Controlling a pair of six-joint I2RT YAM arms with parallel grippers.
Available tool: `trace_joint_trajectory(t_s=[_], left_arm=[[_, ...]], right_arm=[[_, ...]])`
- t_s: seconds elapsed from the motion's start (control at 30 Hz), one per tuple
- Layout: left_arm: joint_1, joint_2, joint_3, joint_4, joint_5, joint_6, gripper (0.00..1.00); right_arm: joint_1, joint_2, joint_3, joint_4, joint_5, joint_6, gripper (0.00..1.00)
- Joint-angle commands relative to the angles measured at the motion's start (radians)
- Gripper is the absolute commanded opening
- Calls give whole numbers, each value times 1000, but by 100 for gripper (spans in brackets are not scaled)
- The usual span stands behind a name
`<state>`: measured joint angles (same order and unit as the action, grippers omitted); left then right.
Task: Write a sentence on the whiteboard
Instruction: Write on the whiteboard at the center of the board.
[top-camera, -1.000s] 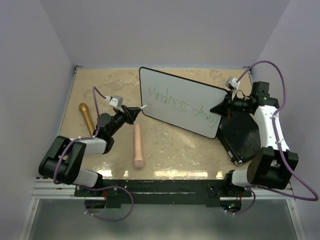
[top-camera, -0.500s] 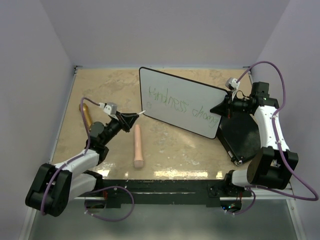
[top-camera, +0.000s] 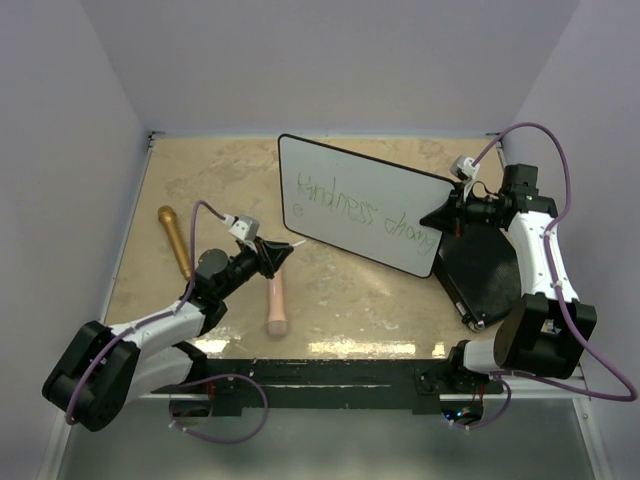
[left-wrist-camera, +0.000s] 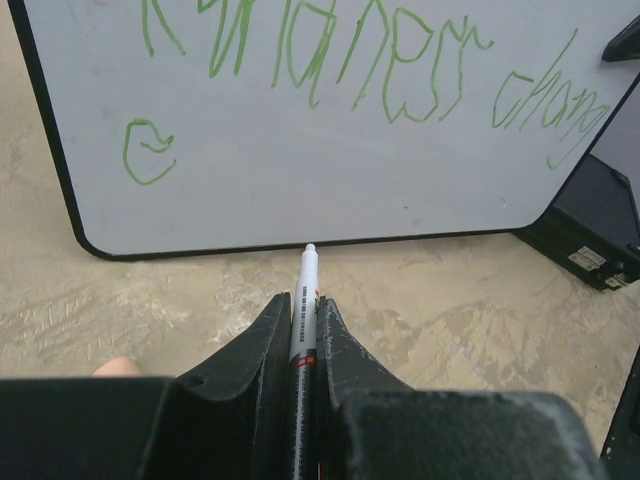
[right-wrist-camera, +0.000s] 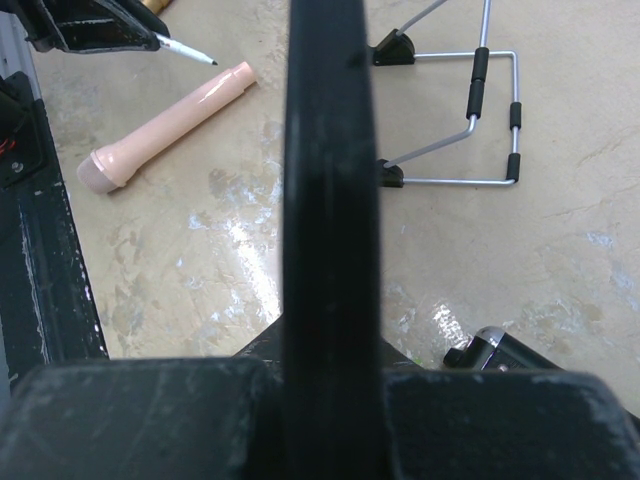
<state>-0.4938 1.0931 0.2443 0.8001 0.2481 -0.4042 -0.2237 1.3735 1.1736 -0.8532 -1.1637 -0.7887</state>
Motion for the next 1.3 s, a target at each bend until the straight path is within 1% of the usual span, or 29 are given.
trace_joint_trajectory(t_s=[0.0,0.4,0.57,0.8,1.13,1.23,1.27], left_arm=[[-22,42,1,62,-41,31,0],[-49,137,7,142,-46,11,0],[-92,172,23,154,-76,28,0],[-120,195,23,172,-96,62,0],[-117,195,-5,231,-89,96,0],[-92,174,-4,229,-79,71,0],[-62,169,-8,232,-60,58,0]], right_arm=[[1,-11,1,20,59,-21,0],[1,-8,-3,20,55,-24,0],[1,-8,-5,19,53,-23,0],[0,-7,-8,20,53,-24,0],[0,-8,-9,20,50,-24,0],[1,-8,-8,20,52,-24,0],[1,-8,-8,19,52,-24,0]])
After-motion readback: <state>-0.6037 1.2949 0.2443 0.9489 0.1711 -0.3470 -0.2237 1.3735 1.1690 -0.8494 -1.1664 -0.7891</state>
